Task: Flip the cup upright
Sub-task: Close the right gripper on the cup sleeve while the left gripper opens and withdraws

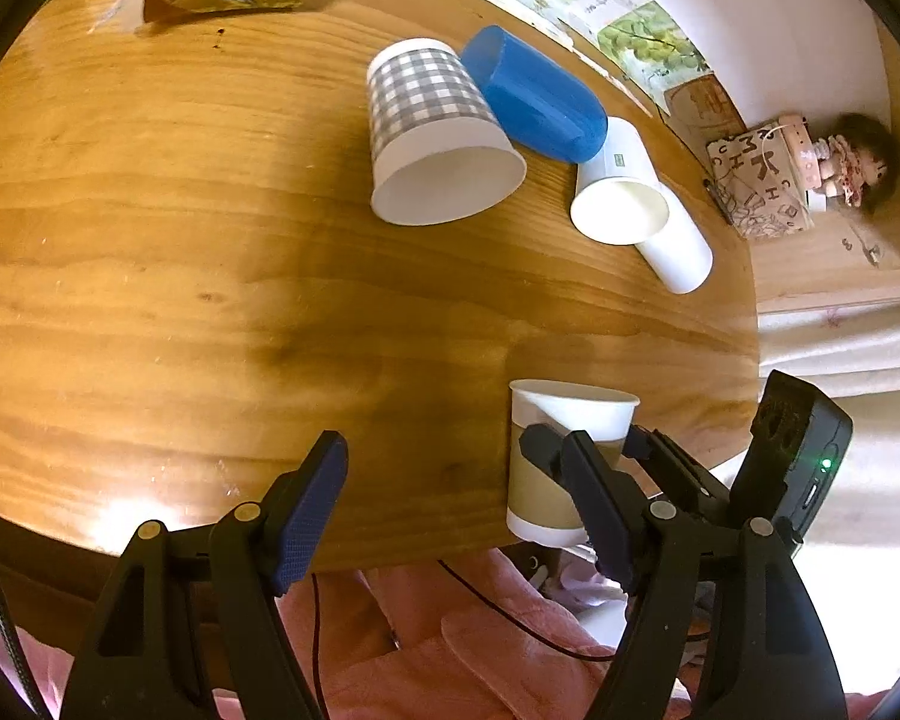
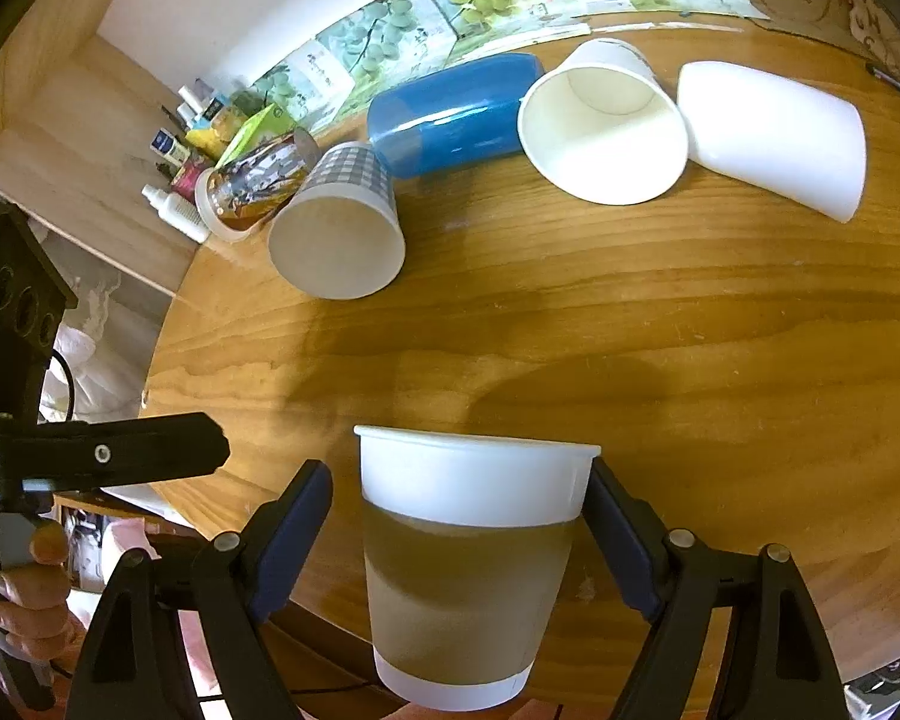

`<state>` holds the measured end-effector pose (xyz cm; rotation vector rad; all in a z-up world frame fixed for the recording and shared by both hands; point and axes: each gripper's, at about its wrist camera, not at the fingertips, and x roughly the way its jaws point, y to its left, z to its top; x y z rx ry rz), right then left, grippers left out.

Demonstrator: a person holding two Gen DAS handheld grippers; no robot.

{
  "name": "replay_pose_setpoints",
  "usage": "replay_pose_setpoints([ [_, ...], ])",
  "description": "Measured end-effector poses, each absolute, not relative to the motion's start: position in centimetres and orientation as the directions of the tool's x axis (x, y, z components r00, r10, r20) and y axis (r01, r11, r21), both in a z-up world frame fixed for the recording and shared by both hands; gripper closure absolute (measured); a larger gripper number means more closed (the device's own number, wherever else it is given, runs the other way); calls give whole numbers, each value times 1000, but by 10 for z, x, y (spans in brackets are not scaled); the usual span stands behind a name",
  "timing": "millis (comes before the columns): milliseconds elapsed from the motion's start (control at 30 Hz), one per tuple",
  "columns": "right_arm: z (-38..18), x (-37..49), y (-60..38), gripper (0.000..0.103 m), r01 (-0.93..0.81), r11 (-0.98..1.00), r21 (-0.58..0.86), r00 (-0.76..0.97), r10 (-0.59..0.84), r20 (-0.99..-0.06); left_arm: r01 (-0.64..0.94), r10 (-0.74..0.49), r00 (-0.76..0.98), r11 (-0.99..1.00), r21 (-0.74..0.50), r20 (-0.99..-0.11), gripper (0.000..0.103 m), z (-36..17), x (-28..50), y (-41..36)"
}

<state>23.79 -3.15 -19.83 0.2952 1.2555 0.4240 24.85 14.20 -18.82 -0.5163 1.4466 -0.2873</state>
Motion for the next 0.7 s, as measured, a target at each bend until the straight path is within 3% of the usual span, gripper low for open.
replay_pose_setpoints([
  [167, -199, 235, -26, 35, -172, 886, 431, 232, 462, -856, -120, -497, 135, 851, -512, -857, 26, -185, 239, 142],
  [500, -181, 227, -23, 35, -218, 885, 411, 298, 461, -836, -110, -478, 158, 861, -497, -864, 26, -180, 218, 141],
  [700, -161, 221, -29, 36, -246, 922, 298, 435, 380, -816, -107, -438, 165, 882, -458, -884, 26, -178, 208, 140],
])
